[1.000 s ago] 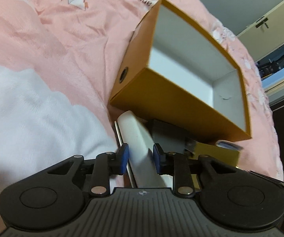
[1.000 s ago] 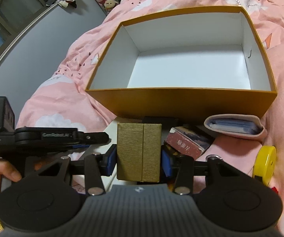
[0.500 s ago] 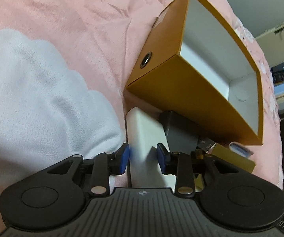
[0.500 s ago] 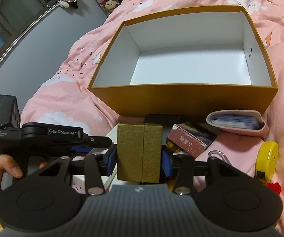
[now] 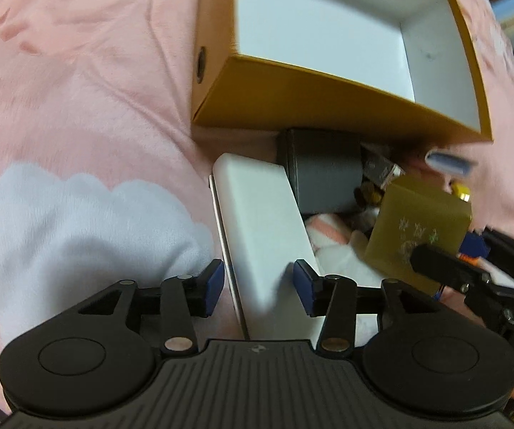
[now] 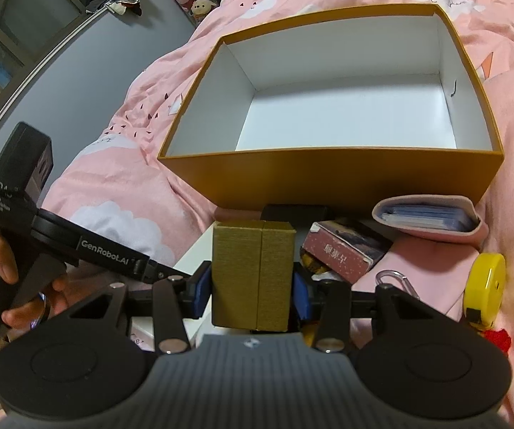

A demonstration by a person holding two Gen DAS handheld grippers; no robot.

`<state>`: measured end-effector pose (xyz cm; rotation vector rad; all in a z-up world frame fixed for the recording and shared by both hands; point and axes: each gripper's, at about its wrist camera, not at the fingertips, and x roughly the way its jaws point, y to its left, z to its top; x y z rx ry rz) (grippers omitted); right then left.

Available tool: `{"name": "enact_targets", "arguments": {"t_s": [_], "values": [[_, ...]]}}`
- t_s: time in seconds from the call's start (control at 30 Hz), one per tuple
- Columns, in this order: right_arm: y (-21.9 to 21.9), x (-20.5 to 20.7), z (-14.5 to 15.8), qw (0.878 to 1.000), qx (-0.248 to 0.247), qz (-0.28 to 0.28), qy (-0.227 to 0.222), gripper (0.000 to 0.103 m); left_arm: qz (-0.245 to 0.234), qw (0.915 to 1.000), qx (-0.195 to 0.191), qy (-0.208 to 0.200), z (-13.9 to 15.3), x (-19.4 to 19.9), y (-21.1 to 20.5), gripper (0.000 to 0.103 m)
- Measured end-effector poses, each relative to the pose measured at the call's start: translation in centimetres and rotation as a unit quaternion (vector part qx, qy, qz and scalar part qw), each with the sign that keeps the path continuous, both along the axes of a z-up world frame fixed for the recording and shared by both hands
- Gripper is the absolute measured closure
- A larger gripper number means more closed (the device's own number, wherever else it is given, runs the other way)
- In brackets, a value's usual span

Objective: Organize objects
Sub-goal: 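Lift the white box with the left gripper and carry it over the orange box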

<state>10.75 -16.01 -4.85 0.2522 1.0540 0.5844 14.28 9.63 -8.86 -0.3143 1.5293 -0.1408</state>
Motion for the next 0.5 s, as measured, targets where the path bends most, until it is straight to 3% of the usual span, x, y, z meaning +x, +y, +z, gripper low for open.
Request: {"name": "enact_targets", "arguments": {"t_s": [0.07,0.2,0.27,0.43,0.5], "values": [[-0.1,0.1,-0.1,1.0,0.002,0.0,0.001,0.055,-0.019,0.9997,0.004,0.012,-0.5,0.5,-0.4,0.042],[-0.4,0.2,-0.3,1.0,0.009,-0.003,0.006,0.055,-0.004,0.9989,-0.021,0.041,-2.6,1.3,-0.1,0.028],[-0.5,0.1,-0.4,1.0,0.011,-0.004,0.007,0.055,-0.007,0.9988,-0.02,0.043,-3.1,1.5,-0.4,0.027],[-0.8,0.4,-0.9,1.0,0.015,-0.01,0.013,0.055,0.01,0.9986,-0.021,0.047,-3.5,1.8,-0.3,0.029],[-0.9,0.4,-1.0,1.0,0.017,-0.012,0.015,0.055,0.018,0.9989,-0.023,0.038,-3.0,1.6,-0.2,0.042]]}}
